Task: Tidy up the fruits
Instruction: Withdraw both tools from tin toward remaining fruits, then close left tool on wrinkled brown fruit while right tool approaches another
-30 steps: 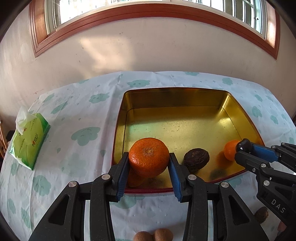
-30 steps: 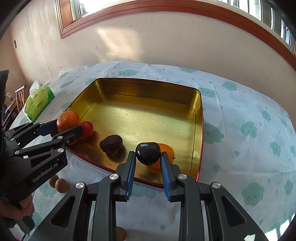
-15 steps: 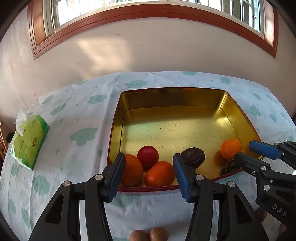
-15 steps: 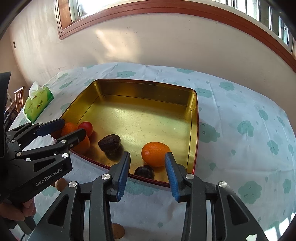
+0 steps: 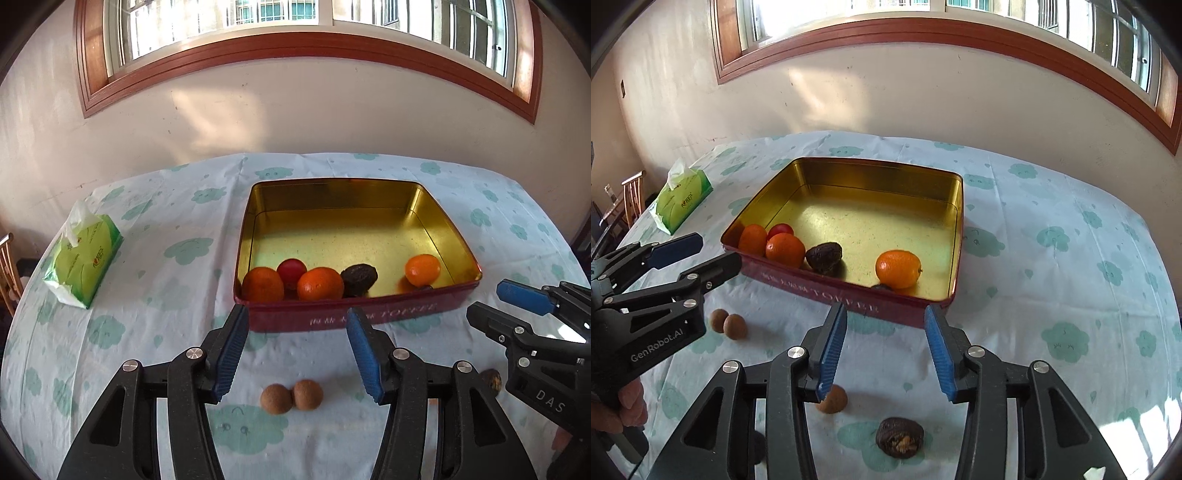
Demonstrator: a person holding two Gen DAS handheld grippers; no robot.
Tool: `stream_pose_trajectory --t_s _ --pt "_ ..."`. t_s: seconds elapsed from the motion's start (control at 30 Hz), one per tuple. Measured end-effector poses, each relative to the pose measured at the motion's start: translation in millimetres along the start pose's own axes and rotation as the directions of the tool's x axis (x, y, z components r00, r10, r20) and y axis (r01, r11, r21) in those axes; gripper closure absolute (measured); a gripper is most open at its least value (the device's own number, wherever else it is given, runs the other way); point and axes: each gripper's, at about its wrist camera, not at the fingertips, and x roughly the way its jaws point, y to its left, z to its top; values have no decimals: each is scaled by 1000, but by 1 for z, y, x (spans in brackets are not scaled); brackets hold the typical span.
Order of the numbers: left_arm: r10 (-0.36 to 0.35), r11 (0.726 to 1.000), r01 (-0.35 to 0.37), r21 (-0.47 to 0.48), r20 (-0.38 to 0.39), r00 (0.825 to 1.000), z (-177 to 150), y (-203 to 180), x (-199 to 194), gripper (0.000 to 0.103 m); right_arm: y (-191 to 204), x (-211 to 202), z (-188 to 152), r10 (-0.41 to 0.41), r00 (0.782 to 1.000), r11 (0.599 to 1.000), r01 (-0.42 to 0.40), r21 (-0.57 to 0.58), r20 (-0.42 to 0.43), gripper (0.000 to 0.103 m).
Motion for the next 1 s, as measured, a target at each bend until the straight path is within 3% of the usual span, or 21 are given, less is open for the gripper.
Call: stream_pose_trajectory --t_s 0.57,1.0 --pt "-37 999 36 -5 -52 998 -113 -24 -59 47 -12 -46 -107 -16 999 997 19 77 -43 61" --pt "-85 996 89 34 -88 993 -131 -55 -52 47 -16 -48 -131 2 999 995 4 97 -52 61"
